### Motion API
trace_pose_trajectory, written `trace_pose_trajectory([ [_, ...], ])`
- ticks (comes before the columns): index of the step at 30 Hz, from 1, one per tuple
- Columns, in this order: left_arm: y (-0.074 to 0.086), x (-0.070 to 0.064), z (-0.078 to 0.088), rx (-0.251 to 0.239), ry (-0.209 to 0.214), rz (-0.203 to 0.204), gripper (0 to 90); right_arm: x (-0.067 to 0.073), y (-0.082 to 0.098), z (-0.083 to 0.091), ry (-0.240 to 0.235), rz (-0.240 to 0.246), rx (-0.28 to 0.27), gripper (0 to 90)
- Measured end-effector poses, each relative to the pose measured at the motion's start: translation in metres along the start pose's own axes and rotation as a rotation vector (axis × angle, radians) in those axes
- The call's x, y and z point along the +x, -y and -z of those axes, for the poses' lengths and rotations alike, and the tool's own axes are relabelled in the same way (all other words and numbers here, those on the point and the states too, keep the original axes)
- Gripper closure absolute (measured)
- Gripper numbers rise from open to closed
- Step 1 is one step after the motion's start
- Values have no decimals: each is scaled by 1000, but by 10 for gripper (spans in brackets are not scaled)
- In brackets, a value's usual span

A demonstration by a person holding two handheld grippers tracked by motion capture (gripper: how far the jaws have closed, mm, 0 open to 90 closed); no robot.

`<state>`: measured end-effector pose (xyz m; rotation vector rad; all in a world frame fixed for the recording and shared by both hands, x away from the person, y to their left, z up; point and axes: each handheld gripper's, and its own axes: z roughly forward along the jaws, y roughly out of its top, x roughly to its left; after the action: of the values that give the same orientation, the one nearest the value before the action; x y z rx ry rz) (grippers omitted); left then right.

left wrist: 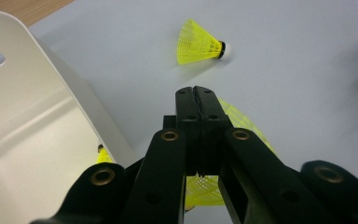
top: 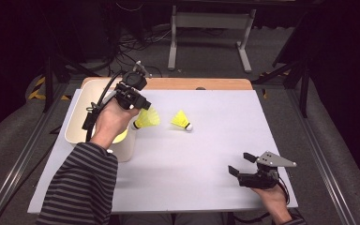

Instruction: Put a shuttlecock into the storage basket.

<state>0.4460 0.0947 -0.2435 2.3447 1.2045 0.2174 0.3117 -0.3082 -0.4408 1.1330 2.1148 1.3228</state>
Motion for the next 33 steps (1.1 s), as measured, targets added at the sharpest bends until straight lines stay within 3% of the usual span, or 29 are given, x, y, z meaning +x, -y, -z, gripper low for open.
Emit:
trace_pose_trajectory([
  [33,11,22,12,-7,-40,45,899,0,0,0,1,0,1,165],
])
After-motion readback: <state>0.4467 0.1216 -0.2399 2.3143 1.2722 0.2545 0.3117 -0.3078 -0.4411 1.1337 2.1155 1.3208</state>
